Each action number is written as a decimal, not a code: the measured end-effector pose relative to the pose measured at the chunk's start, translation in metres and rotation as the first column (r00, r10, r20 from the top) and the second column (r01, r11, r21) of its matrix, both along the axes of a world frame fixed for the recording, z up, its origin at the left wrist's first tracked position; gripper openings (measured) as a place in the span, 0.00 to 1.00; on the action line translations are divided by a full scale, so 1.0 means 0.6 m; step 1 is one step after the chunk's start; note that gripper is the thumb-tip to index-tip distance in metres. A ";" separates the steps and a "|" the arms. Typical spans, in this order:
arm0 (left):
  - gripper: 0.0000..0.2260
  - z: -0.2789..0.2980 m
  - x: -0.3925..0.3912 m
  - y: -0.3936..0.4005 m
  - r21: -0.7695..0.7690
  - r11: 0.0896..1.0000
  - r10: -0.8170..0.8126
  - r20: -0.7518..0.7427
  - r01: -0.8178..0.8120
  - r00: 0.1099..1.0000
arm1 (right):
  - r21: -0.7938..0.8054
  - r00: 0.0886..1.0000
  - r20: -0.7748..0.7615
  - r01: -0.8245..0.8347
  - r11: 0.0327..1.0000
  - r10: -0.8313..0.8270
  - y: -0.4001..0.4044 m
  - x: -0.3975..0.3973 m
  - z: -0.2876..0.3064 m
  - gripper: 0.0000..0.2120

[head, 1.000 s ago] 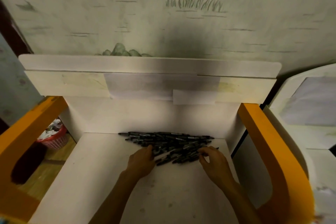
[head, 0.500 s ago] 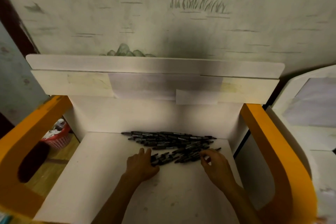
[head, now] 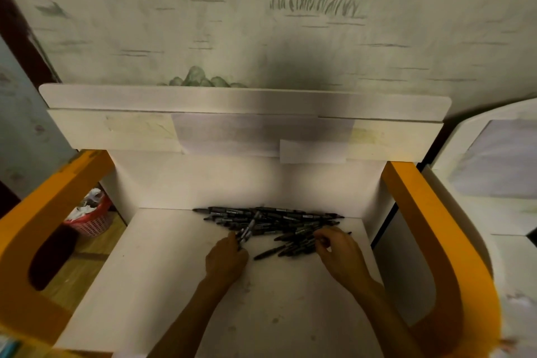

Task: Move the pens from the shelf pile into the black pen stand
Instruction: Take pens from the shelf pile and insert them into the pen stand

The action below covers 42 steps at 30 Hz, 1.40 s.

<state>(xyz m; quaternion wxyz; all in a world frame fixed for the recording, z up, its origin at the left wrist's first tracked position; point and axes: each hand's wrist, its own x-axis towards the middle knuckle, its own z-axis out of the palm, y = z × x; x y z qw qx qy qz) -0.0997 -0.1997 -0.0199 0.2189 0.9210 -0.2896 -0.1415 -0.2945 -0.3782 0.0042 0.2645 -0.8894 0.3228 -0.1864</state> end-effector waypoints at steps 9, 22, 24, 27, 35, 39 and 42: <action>0.16 0.016 -0.029 -0.052 -0.066 0.988 -0.138 0.005 0.138 0.990 | -0.029 1.000 -0.013 0.013 0.999 -0.014 -0.006 -0.005 0.012 0.09; 0.11 -0.018 0.021 0.024 0.102 0.955 -0.281 0.016 0.278 0.960 | 0.012 1.000 -0.010 0.008 1.000 -0.008 0.005 0.008 0.003 0.10; 0.13 -0.015 0.033 0.048 0.186 0.937 -0.307 0.041 0.295 0.951 | 0.010 1.000 -0.013 -0.001 1.000 0.002 0.008 0.009 -0.003 0.11; 0.17 -0.004 0.043 0.066 0.272 0.913 -0.340 0.099 0.303 0.935 | 0.006 1.000 -0.021 -0.011 1.000 0.011 0.013 0.015 -0.007 0.11; 0.12 -0.010 0.034 0.044 0.250 0.954 -0.199 0.121 0.164 0.973 | 0.010 0.999 -0.038 -0.028 1.000 0.029 0.029 0.028 0.002 0.11; 0.09 -0.014 0.034 0.052 0.161 0.983 -0.110 0.127 0.089 0.986 | 0.020 0.998 -0.059 -0.017 1.000 0.018 0.030 0.031 0.003 0.12; 0.12 -0.017 0.033 0.056 0.120 0.992 -0.050 0.176 0.029 0.983 | 0.034 0.998 -0.055 -0.009 0.999 0.011 0.033 0.040 0.008 0.12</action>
